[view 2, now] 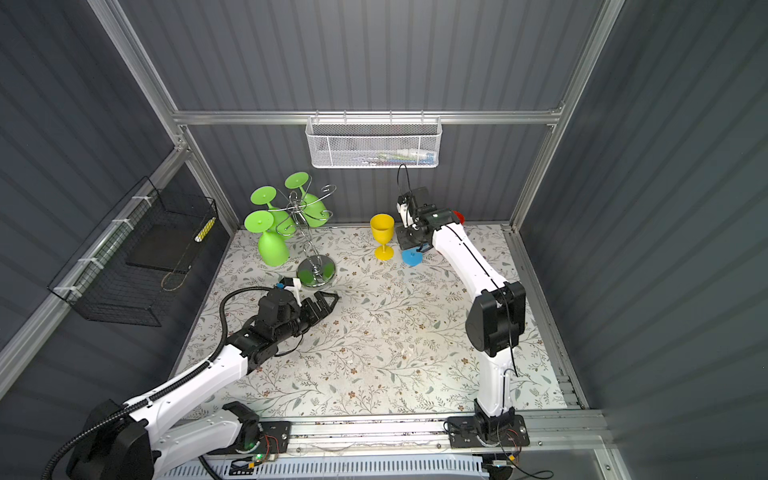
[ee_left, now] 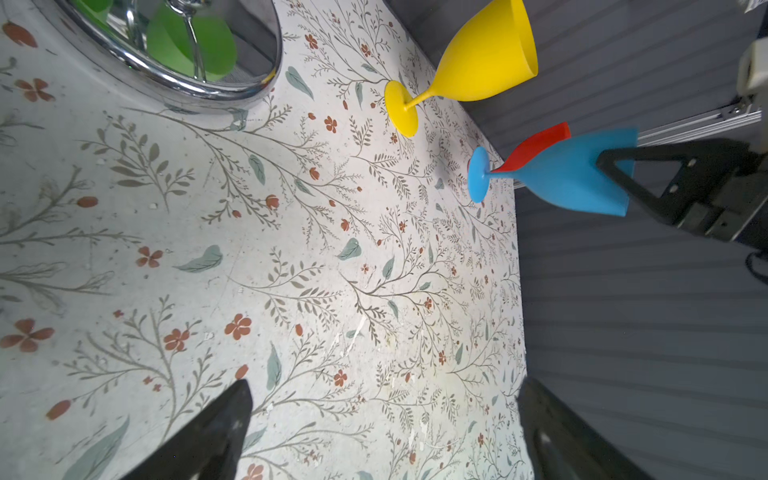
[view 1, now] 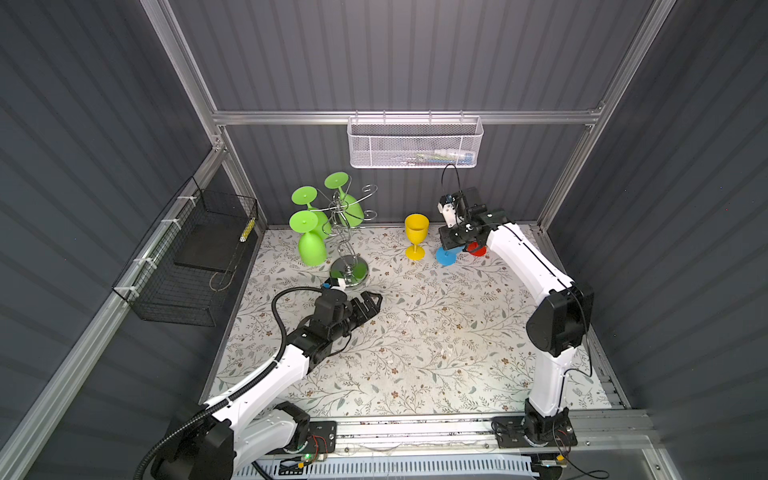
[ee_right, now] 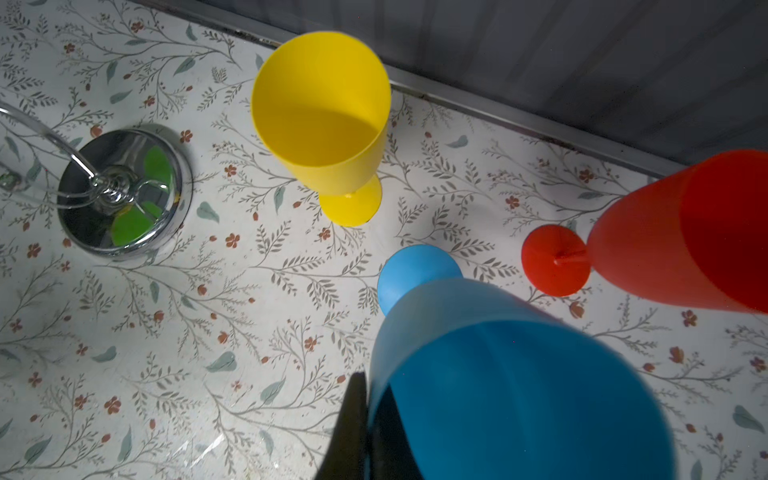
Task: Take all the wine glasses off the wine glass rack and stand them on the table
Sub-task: 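Set the blue glass upright beside the red glass with the right gripper, then release the blue glass and draw the right gripper back while left rises toward the rack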
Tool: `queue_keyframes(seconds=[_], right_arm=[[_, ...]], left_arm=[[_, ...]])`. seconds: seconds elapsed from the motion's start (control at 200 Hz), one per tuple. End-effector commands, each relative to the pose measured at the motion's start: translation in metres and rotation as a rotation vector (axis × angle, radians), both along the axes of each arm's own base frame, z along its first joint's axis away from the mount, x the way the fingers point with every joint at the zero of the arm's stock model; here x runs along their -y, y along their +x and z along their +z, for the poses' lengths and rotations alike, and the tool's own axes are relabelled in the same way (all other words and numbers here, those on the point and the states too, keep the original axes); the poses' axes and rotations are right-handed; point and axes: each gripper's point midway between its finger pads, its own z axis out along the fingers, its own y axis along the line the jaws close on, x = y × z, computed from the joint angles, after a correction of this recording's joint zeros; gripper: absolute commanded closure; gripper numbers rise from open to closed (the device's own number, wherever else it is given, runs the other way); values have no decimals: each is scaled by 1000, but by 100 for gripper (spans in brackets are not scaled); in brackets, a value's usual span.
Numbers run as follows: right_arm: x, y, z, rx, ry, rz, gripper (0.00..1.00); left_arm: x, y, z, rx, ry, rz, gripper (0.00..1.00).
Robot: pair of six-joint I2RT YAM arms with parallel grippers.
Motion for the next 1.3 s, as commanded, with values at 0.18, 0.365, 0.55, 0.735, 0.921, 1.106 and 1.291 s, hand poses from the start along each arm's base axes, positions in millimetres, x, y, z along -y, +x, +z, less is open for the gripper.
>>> queue_keyframes(seconds=[0.18, 0.365, 0.55, 0.735, 0.921, 1.106, 1.291], right_arm=[[17, 38, -15, 1, -65, 12, 100], [21, 49, -31, -25, -47, 19, 100], [20, 50, -45, -53, -25, 31, 100], [15, 49, -53, -70, -5, 45, 97], [15, 50, -58, -82, -18, 53, 89], [14, 52, -55, -70, -24, 58, 75], [13, 56, -34, -23, -35, 53, 58]], left_arm=[[-3, 3, 10, 40, 74, -16, 0], [-4, 4, 15, 52, 76, -9, 0], [-5, 5, 18, 56, 76, -3, 0], [-7, 5, 19, 60, 81, 4, 0], [-8, 5, 20, 59, 84, 9, 0], [-10, 3, 23, 61, 86, 13, 0], [-15, 0, 32, 78, 90, 20, 0]])
